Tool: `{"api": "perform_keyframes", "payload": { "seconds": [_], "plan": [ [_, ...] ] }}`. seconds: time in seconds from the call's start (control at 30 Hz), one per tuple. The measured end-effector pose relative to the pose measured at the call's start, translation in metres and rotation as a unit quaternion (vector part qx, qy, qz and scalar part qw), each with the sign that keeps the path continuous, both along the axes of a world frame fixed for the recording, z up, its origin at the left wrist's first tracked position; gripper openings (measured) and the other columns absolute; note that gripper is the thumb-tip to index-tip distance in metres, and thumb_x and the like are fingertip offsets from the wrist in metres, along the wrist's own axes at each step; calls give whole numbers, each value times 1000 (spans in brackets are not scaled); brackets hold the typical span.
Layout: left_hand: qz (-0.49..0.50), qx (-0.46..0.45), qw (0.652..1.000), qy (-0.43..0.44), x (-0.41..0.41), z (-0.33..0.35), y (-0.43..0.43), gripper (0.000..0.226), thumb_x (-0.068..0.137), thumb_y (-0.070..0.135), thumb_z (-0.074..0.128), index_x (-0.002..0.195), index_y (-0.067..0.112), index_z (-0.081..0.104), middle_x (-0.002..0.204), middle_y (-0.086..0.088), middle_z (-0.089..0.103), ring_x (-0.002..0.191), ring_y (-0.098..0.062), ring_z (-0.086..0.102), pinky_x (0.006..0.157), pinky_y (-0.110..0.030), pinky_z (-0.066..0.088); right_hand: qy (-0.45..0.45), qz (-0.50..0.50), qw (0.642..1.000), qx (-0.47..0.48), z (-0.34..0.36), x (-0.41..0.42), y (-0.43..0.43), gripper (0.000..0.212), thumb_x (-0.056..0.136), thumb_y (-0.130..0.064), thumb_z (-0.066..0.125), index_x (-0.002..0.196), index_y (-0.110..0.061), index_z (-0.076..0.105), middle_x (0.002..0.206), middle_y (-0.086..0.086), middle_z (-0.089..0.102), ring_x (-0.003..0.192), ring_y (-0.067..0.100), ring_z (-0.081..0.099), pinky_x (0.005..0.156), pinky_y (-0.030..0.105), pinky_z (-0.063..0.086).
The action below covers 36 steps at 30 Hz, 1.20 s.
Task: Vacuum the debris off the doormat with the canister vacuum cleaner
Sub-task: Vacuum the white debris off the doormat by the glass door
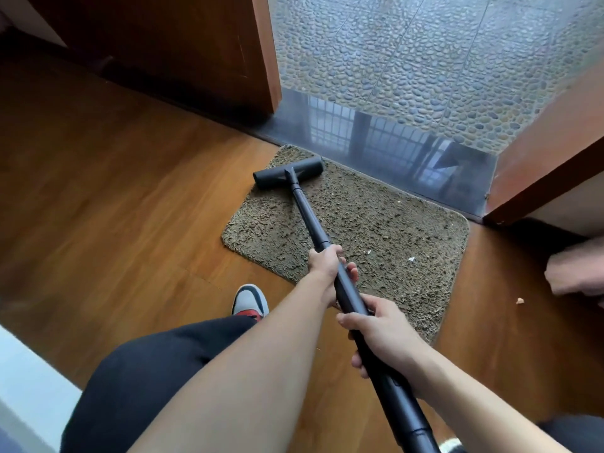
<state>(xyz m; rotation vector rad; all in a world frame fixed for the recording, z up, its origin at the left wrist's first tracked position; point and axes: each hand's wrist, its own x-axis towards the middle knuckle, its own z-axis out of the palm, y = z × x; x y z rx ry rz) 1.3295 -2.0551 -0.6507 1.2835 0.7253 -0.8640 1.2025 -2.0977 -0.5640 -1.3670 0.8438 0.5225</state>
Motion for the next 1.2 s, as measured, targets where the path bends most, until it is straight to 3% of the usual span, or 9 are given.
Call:
{"api": "perform_keyframes", "payload": {
  "seconds": [0.23, 0.53, 0.67, 0.87, 1.2],
  "plan": [
    [-14, 42, 999, 22, 9, 3, -23, 22, 102, 20, 50, 118, 13, 37, 66, -4, 44, 39, -11, 44, 39, -20, 42, 78, 30, 996, -7, 10, 20, -26, 11, 97, -16, 59, 104, -22, 54, 85, 13, 57, 40, 22, 56, 39, 27, 45],
    [-32, 84, 993, 76, -2, 64, -31, 19, 103, 26, 50, 109, 15, 36, 66, -5, 42, 42, -13, 42, 40, -21, 42, 93, 93, 987, -94, 84, 15, -35, 12, 97, -28, 60, 108, -27, 56, 77, 12, 61, 36, 21, 59, 34, 28, 47],
    [-38, 73, 992, 100, -7, 76, -27, 22, 102, 28, 50, 118, 18, 38, 69, -4, 42, 41, -12, 42, 41, -21, 42, 108, 90, 985, -104, 101, 10, -31, 16, 96, -32, 62, 111, -35, 57, 74, 10, 64, 38, 22, 60, 36, 26, 46],
    [-57, 71, 991, 102, 19, 63, -21, 33, 103, 29, 50, 131, 18, 36, 68, -4, 43, 40, -10, 43, 42, -22, 43, 125, 69, 984, -108, 98, 40, -17, 24, 96, -33, 62, 118, -40, 54, 77, 8, 67, 36, 24, 62, 36, 24, 45],
    [-66, 57, 991, 101, 94, 51, -8, 22, 104, 27, 47, 120, 16, 36, 70, -4, 41, 42, -10, 42, 41, -20, 42, 132, 78, 983, -100, 79, 111, -5, 26, 97, -33, 60, 121, -41, 51, 77, 11, 65, 43, 29, 67, 38, 29, 49]
  ]
}}
